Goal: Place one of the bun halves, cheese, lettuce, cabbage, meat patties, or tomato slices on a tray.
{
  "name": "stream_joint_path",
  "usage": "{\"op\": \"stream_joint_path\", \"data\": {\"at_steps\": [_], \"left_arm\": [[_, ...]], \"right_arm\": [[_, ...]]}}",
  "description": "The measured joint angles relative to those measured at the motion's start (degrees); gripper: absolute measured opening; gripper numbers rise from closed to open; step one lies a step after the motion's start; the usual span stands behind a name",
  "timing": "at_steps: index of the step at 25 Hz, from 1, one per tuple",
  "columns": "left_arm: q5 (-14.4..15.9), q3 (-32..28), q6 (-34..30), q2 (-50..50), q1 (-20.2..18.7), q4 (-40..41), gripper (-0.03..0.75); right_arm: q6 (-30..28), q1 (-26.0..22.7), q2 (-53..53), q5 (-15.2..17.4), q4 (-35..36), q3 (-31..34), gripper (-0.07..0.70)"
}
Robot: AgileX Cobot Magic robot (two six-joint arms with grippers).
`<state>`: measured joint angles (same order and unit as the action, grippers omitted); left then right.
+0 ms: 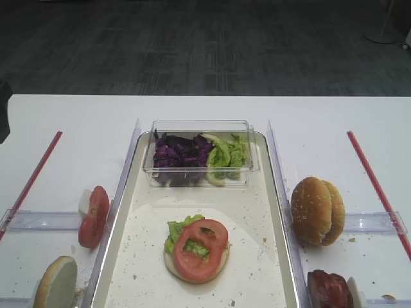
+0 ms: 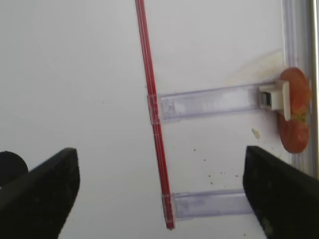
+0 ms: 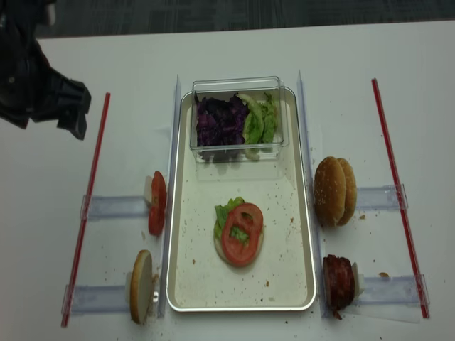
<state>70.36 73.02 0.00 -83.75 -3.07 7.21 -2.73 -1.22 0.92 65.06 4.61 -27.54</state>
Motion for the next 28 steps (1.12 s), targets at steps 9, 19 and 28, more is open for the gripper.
{"op": "stream_joint_path", "data": {"at_steps": [9,19,28], "left_arm": [[0.3,-14.5,0.0,17.0,0.0,-5.9,0.611],[0.8,-27.2,0.0,40.6,0.0,-6.0,0.611],[2.0,-34.7,0.0,61.3,0.0,-6.4,0.611]], "right_arm": [[0.0,0.0,0.0,0.0,0.0,0.0,0.678],[0.0,0.0,0.0,0.0,0.0,0.0,0.678],[0.0,0.0,0.0,0.0,0.0,0.0,0.678]]}}
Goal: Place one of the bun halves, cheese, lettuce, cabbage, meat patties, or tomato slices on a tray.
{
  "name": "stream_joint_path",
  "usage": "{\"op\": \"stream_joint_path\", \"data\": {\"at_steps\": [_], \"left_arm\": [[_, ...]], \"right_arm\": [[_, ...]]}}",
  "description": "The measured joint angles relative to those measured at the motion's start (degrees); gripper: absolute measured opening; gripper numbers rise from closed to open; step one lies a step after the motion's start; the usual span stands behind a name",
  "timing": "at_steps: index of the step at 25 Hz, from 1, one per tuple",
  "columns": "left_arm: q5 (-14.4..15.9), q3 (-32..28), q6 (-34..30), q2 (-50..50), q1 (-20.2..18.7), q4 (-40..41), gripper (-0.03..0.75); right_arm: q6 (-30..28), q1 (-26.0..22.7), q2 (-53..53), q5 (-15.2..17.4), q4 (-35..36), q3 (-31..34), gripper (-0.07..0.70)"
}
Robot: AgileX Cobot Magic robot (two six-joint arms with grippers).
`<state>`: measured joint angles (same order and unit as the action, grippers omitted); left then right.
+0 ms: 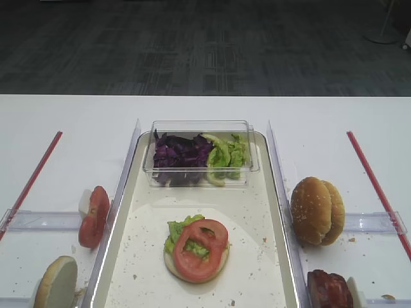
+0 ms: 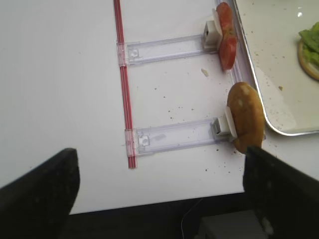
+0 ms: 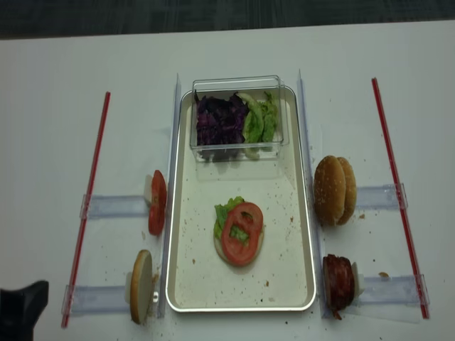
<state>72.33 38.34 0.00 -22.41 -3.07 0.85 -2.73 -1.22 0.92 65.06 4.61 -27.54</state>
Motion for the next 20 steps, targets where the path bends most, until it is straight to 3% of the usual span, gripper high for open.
{"op": "stream_joint_path", "data": {"at_steps": [7,20], "left_arm": [[-0.3,-8.0,0.0,11.9,0.0,-0.8,0.611],[-2.4,-9.2,0.6,15.4,0.4,-1.2,0.611]], "right_arm": [[0.0,0.0,0.0,0.0,0.0,0.0,0.678],[0.0,0.0,0.0,0.0,0.0,0.0,0.678]]}}
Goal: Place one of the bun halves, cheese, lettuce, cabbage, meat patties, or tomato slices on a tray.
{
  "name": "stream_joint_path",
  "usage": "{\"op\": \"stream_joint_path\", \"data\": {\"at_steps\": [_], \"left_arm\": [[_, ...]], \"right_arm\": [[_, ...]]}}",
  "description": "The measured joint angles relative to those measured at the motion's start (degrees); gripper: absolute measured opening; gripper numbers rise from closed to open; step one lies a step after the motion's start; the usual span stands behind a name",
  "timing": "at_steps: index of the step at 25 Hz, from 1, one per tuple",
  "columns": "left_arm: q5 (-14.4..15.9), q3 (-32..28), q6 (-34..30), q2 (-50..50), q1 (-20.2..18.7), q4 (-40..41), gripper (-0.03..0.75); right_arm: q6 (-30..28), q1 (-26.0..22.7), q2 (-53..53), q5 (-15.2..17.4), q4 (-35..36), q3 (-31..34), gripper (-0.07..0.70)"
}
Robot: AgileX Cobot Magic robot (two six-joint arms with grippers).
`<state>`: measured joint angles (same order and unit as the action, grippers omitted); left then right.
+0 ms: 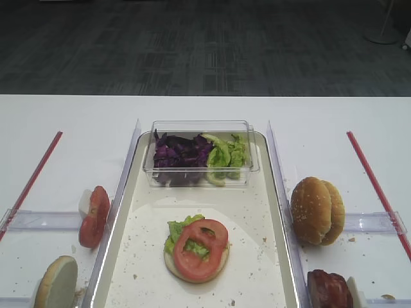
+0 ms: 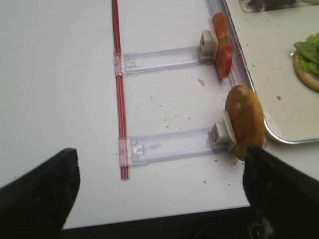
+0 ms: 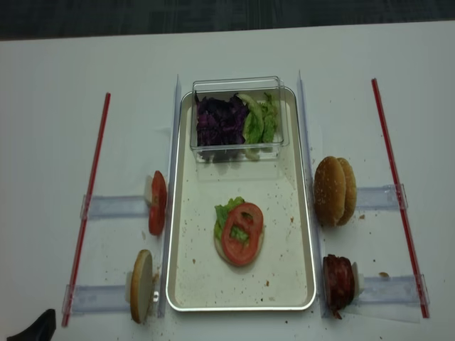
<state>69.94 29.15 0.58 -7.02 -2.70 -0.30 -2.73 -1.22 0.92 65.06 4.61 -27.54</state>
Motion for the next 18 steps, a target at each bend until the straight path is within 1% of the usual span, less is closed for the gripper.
{"op": "stream_joint_path", "data": {"at_steps": [1,6,12,18], "left_arm": [[-0.5,-0.3,0.1,0.0,0.0,0.0,0.611],[-1.0,-0.6,0.6,0.4,0.0,0.0,0.611],[-1.3,-1.0,0.8,7.5,0.0,0.3,0.611],[-1.6,-1.1,1.0,8.0,0.0,0.3,0.611]], "right_arm": [[0.0,0.0,0.0,0.0,0.0,0.0,0.678],[0.2,0.0,0.0,0.0,0.0,0.0,0.678],[0.1,0.0,0.0,0.0,0.0,0.0,0.678],[0.1,0.0,0.0,-0.1,0.0,0.0,0.678]]}}
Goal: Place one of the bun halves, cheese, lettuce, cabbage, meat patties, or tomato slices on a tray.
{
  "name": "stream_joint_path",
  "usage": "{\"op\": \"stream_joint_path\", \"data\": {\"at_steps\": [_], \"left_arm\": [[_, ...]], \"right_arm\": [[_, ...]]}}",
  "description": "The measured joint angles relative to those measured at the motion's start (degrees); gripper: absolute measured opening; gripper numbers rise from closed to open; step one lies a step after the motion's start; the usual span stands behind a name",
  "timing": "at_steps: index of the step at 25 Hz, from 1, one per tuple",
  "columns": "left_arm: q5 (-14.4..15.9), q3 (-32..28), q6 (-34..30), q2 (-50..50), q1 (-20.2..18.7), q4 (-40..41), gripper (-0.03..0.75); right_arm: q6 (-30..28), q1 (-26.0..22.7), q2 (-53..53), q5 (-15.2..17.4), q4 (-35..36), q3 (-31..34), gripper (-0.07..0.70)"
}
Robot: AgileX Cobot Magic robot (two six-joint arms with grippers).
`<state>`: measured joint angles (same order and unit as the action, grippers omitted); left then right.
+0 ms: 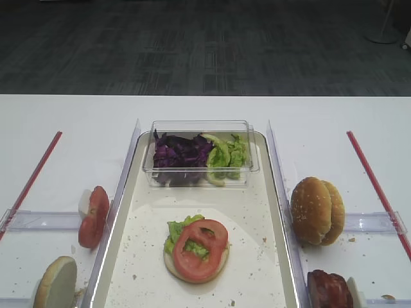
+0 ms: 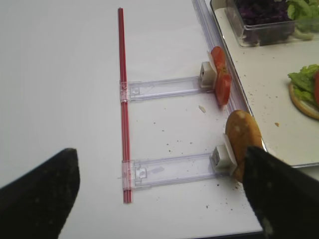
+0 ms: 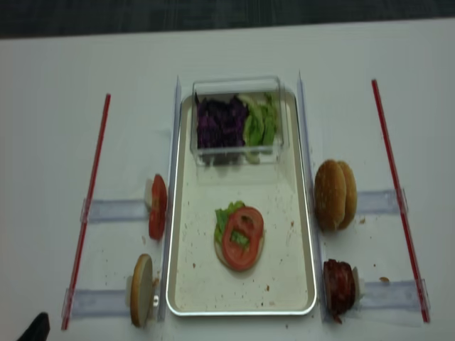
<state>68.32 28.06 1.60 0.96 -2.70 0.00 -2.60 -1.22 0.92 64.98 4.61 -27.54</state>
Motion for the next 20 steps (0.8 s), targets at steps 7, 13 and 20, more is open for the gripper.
{"op": "stream_joint_path", "data": {"at_steps": [7,13,20], "left_arm": [[0.0,0.0,0.8,0.0,0.0,1.2,0.611],[0.0,0.0,0.8,0.0,0.0,1.2,0.611],[0.0,0.0,0.8,0.0,0.0,1.2,0.611]], "right_arm": [[0.0,0.0,0.0,0.0,0.0,0.0,0.678],[0.0,0.0,0.0,0.0,0.0,0.0,0.678],[0.0,0.0,0.0,0.0,0.0,0.0,0.678]]}}
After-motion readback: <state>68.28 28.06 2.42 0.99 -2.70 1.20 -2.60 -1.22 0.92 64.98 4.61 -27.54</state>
